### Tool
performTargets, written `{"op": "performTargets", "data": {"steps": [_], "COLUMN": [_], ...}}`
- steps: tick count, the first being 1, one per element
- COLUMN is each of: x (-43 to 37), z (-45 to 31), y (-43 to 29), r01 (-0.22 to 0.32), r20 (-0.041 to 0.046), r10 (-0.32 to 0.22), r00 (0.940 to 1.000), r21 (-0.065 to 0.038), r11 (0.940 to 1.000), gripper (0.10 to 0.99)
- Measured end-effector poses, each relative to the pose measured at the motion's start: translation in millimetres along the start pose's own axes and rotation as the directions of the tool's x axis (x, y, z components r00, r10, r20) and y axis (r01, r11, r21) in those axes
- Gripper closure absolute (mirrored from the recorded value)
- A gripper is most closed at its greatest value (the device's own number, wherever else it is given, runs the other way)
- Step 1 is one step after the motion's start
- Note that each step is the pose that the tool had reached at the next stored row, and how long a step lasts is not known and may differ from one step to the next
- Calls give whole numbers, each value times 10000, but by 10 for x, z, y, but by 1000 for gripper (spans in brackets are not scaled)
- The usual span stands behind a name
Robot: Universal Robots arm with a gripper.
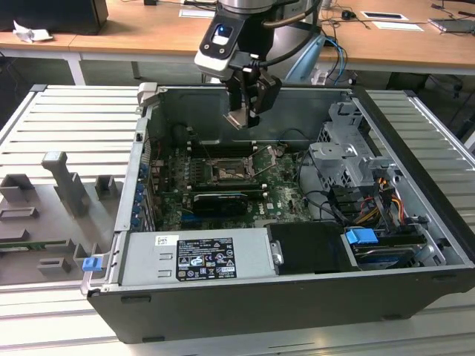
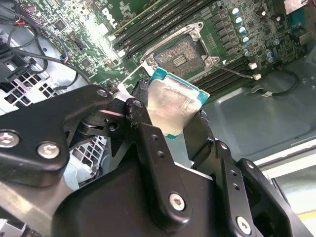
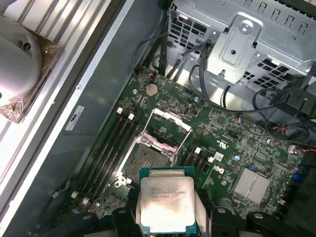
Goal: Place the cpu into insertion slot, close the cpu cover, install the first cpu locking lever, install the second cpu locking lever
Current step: 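Place the cpu into insertion slot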
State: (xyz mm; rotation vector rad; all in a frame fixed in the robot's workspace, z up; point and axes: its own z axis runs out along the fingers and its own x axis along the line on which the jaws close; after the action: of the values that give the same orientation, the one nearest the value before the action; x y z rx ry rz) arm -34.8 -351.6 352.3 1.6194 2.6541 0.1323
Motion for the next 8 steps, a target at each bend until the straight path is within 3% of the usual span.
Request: {"op": "performTargets", "data": {"steps": [8], "x": [0], "z": [4], "y": [0], "r01": [-380], "r20": [33], "r10": [380], "r00": [9993], "r21": [-8], "r11": [9993], "gripper": [557]}}
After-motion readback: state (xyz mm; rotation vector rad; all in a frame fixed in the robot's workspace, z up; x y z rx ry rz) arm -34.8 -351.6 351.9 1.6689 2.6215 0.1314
